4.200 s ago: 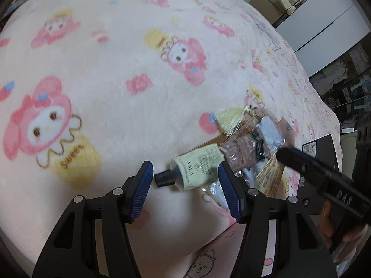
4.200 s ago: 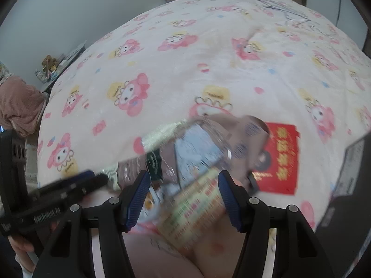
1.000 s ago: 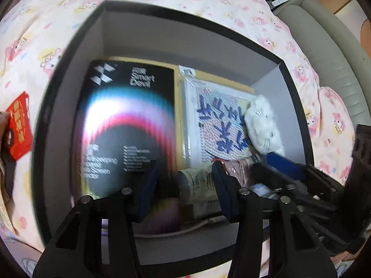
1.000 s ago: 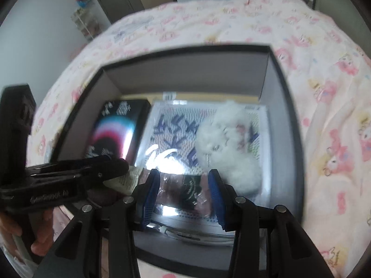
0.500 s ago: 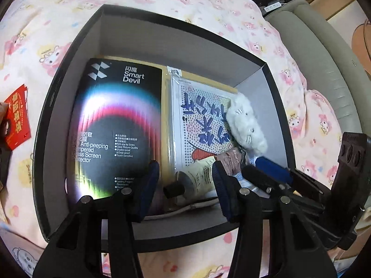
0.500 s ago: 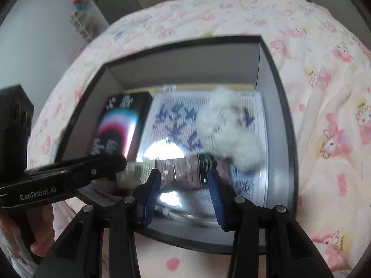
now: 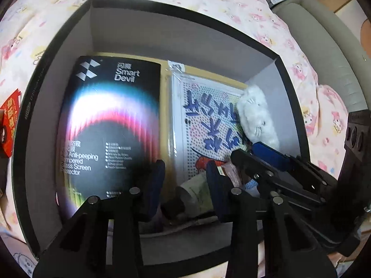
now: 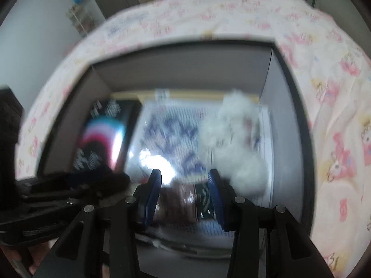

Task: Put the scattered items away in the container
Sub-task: 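Carry the tube and packet over the open black box with both tools, then lower both items into the box and open both tools, then move both tools back to the pile of items on the blanket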

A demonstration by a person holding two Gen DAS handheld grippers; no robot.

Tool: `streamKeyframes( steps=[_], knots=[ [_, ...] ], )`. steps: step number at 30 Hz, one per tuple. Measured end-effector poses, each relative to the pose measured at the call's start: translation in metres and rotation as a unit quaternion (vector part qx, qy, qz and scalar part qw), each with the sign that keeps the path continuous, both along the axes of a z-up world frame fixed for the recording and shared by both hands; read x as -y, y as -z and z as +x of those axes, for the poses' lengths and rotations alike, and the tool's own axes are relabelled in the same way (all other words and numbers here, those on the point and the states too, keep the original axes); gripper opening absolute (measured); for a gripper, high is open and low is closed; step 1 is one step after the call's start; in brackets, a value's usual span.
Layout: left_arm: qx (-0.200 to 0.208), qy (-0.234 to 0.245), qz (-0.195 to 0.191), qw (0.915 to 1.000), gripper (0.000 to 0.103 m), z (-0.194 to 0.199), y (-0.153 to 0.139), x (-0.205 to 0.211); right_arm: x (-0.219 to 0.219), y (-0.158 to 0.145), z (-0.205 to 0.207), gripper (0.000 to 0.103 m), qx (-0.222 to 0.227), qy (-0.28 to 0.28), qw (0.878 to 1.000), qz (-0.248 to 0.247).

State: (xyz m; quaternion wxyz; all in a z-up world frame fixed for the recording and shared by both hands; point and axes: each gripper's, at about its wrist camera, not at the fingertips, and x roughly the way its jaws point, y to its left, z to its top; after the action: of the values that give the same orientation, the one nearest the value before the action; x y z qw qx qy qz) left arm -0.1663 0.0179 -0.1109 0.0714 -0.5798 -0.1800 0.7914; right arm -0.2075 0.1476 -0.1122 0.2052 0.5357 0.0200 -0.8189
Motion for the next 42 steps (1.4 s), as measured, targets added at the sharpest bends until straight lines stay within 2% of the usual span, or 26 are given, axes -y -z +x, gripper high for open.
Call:
streamKeyframes(
  steps=[6, 13, 16, 22, 26, 33, 38, 42],
  knots=[
    [0.009, 0.017, 0.006, 0.9998, 0.036, 0.003, -0.001, 0.001, -0.016, -0.004, 0.013, 0.038, 0.039, -0.009, 0.999, -0.001],
    [-0.018, 0.013, 0.031, 0.9993, 0.036, 0.013, -0.015, 0.010, -0.027, -0.012, 0.031, 0.038, 0.006, -0.006, 1.000, -0.001],
    [-0.019, 0.022, 0.018, 0.9994, 0.037, 0.013, -0.016, 0.007, -0.029, -0.013, 0.032, 0.038, 0.000, 0.001, 1.000, 0.008],
    [-0.045, 0.025, 0.041, 0.9978, 0.047, 0.021, -0.016, -0.007, -0.034, -0.019, 0.034, 0.041, -0.011, 0.027, 0.999, 0.022],
    [-0.078, 0.031, 0.033, 0.9959, 0.051, 0.038, -0.038, -0.006, -0.043, -0.039, 0.051, 0.044, -0.033, 0.035, 0.999, 0.014],
    [-0.116, 0.026, 0.034, 0.9923, 0.053, 0.077, -0.079, 0.026, -0.003, -0.077, 0.080, 0.048, -0.082, 0.032, 0.996, -0.005],
    [-0.133, 0.004, 0.032, 0.9907, 0.053, 0.114, -0.101, 0.069, 0.037, -0.103, 0.111, 0.048, -0.113, -0.003, 0.994, 0.002],
    [-0.143, -0.029, 0.026, 0.9890, 0.053, 0.133, -0.104, 0.103, 0.080, -0.115, 0.128, 0.048, -0.132, -0.039, 0.990, 0.002]
  ],
)
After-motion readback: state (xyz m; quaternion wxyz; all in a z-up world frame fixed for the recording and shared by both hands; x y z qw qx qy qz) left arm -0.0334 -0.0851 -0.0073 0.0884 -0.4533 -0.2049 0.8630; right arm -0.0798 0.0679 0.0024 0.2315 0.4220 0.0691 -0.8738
